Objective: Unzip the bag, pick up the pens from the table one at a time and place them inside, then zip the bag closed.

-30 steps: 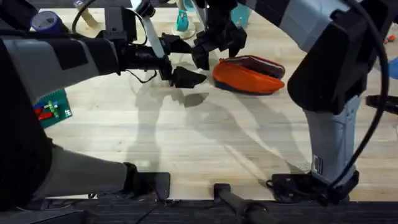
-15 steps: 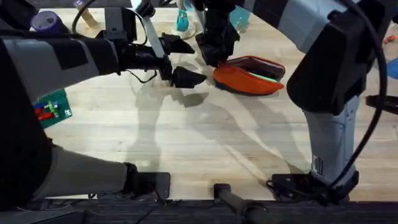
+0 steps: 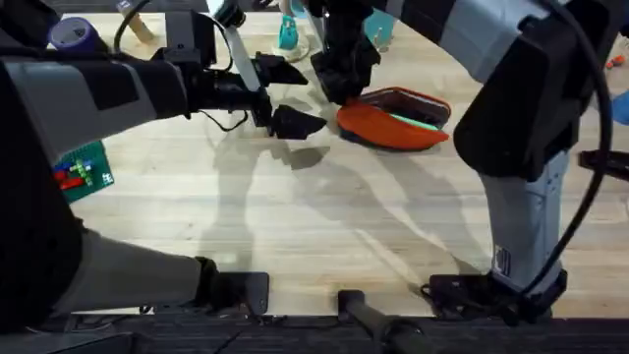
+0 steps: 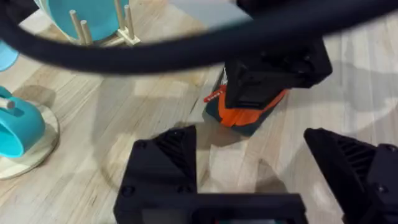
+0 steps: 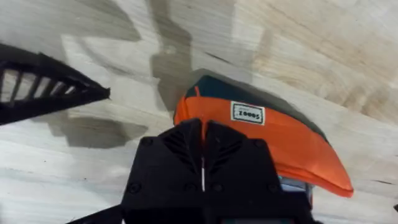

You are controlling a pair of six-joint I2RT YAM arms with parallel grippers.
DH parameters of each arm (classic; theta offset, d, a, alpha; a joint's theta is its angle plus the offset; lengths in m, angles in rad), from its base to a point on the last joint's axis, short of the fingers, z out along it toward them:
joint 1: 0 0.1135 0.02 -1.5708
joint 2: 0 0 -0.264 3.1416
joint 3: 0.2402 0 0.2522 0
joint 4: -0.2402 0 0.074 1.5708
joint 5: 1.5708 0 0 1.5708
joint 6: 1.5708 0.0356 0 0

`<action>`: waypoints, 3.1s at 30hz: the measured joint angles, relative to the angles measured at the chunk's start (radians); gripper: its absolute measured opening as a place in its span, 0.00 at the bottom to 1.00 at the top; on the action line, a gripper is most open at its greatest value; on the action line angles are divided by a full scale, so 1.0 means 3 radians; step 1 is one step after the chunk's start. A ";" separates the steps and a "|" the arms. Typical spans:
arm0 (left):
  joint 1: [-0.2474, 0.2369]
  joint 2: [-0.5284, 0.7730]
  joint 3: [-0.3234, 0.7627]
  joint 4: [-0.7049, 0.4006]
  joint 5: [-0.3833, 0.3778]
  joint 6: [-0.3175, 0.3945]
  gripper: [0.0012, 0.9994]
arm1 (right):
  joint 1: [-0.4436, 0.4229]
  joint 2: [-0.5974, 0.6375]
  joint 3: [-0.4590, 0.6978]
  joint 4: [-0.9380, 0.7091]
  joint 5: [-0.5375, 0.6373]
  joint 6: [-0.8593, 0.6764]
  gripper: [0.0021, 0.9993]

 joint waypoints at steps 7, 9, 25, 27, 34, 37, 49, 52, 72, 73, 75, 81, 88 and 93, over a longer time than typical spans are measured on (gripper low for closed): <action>0.0001 0.0000 0.0000 0.0000 0.0000 0.0000 0.99 | 0.0000 -0.0001 0.0109 -0.0068 0.0073 0.0000 0.03; 0.0000 0.0000 0.0001 0.0000 0.0000 0.0000 1.00 | 0.0000 -0.0001 0.0155 -0.0091 0.0088 -0.0001 0.03; -0.0072 0.0000 0.0000 0.0000 0.0010 0.0000 1.00 | -0.0003 -0.0107 0.0243 -0.0175 0.0149 -0.0001 0.03; -0.0123 0.0000 0.0000 0.0000 0.0010 -0.0001 1.00 | -0.0003 -0.0107 0.0243 -0.0181 0.0179 -0.0003 0.03; -0.0263 0.0000 0.0000 -0.0009 -0.0024 -0.0005 1.00 | -0.0003 -0.0107 0.0243 -0.0184 0.0207 -0.0001 0.03; -0.0283 0.0000 0.0001 -0.0009 -0.0057 -0.0004 0.99 | -0.0009 -0.0107 0.0243 -0.0184 0.0208 -0.0001 0.03; -0.0391 0.0000 0.0000 -0.0010 -0.0230 -0.0053 1.00 | -0.0023 -0.0107 0.0243 -0.0183 0.0217 0.0003 0.03; -0.0419 0.0000 0.0000 -0.0010 -0.0276 -0.0069 1.00 | -0.0025 -0.0107 0.0247 -0.0184 0.0219 0.0011 0.03; -0.0474 0.0500 0.0001 0.0976 0.0249 -0.0001 1.00 | -0.0025 -0.0131 0.0261 -0.0198 0.0236 0.0010 0.03; -0.0477 0.0533 0.0001 0.1018 0.0285 0.0003 1.00 | -0.0025 -0.0131 0.0261 -0.0198 0.0242 0.0010 0.03; -0.0485 0.0586 0.0001 0.1117 0.0337 0.0010 1.00 | -0.0025 -0.0131 0.0261 -0.0200 0.0245 0.0010 0.03; -0.0552 0.0707 0.0001 0.1356 0.0394 0.0005 1.00 | -0.0025 -0.0130 0.0261 -0.0221 0.0258 0.0010 0.03; -0.0625 0.0734 0.0003 0.1370 0.0313 -0.0041 0.99 | -0.0041 -0.0131 0.0261 -0.0242 0.0280 0.0010 0.03; -0.0657 0.0734 0.0005 0.1385 0.0167 -0.0106 0.77 | -0.0048 -0.0131 0.0261 -0.0245 0.0281 0.0013 0.03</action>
